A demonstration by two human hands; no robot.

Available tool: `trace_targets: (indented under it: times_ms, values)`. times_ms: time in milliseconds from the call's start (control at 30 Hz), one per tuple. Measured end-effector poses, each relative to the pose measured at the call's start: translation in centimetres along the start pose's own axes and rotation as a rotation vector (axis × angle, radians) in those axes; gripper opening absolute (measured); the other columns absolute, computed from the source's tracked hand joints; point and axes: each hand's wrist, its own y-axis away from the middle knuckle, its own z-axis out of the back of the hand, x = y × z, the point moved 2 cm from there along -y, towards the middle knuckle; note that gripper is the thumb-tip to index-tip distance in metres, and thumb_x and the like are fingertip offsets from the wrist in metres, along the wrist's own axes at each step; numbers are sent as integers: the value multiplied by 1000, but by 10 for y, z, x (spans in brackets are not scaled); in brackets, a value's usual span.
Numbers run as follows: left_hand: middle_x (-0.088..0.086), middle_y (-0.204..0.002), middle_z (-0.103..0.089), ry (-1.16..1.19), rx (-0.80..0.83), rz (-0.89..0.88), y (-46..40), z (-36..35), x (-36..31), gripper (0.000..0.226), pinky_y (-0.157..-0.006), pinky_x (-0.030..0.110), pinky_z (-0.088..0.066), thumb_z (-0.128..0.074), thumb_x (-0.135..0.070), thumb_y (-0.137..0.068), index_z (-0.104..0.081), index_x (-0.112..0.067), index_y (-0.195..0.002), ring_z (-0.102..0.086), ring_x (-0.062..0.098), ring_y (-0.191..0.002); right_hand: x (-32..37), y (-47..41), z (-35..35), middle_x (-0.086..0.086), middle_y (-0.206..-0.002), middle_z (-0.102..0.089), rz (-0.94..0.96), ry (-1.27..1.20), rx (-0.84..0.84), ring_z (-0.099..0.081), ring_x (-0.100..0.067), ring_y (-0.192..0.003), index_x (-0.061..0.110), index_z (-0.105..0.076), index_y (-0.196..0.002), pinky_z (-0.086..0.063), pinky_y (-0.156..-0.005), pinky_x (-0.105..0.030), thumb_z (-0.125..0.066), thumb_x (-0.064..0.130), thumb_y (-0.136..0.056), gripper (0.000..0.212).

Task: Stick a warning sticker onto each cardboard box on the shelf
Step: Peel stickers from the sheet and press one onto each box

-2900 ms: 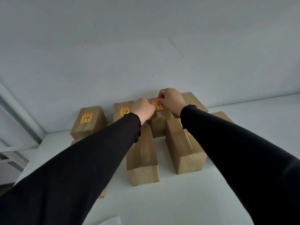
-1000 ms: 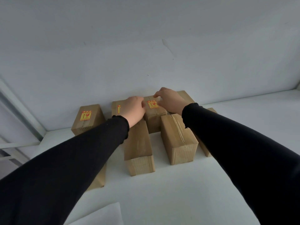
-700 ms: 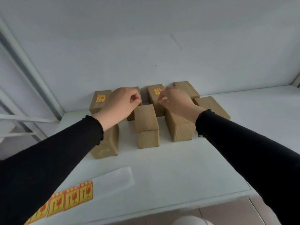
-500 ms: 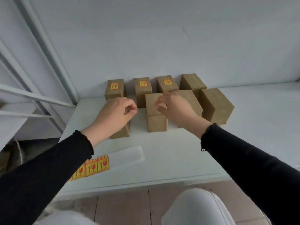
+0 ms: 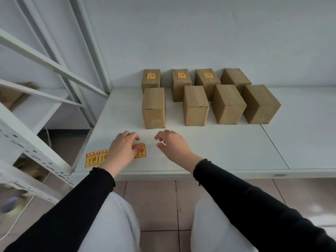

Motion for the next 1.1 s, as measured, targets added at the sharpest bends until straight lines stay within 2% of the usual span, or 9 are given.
trace_targets:
  times_ms: [133,300,433,567,667,800,933,1100]
  values:
    - [-1,-110,-58,-60,50,33,3,0,10,28,-84,39,-49,-66,-38,-90,-61,-22,-112,-54,22,-105,7,-1,-19,-3,-119,-59,49,60,72,-51,-23,-112,18,-61,-126,-48,-85,-36,-61,28,-93,34]
    - [-6,-109,-59,-127,70,66,3,-1,14,19,-81,38,-39,-55,-41,-97,-57,-26,-110,-52,22,-107,-2,3,-20,-1,-120,-56,43,120,83,-48,-22,-111,20,-64,-123,-45,-83,-33,-62,32,-94,32]
    - [-11,-98,-57,3,99,62,-1,-5,2,12,-82,38,-33,-49,-35,-102,-60,-30,-97,-52,21,-103,-12,9,-14,2,-116,-57,3,128,37,-49,-19,-110,22,-64,-121,-45,-77,-31,-60,34,-95,29]
    - [-15,-89,-65,96,9,5,-6,-5,-18,17,-81,36,-26,-49,-32,-102,-60,-31,-89,-53,17,-94,-14,13,1,5,-102,-60,2,42,-111,-54,-16,-98,22,-67,-110,-48,-71,-33,-65,31,-92,21]
    - [-14,-77,-66,190,-67,-34,-6,-2,-33,18,-84,37,-29,-50,-31,-102,-58,-34,-86,-56,14,-85,-12,14,13,9,-92,-58,18,43,-216,-52,-11,-87,23,-66,-102,-48,-64,-31,-67,32,-90,15]
    - [-15,-75,-66,267,-116,-53,-8,0,-43,17,-90,39,-32,-53,-33,-101,-60,-36,-86,-59,12,-82,-13,15,21,12,-89,-58,7,65,-306,-51,-9,-84,23,-63,-95,-47,-61,-29,-67,31,-91,10]
    - [-16,-76,-68,318,-114,-47,-10,0,-45,16,-95,42,-36,-56,-35,-100,-61,-36,-84,-63,13,-85,-13,16,25,12,-91,-61,4,111,-343,-52,-9,-85,25,-62,-96,-48,-60,-27,-67,34,-91,11]
    - [-20,-75,-64,364,-92,-13,-8,2,-48,15,-100,48,-39,-57,-37,-99,-65,-34,-86,-62,12,-87,-9,15,28,9,-90,-61,24,172,-353,-52,-12,-83,24,-63,-92,-41,-58,-24,-64,32,-94,9]
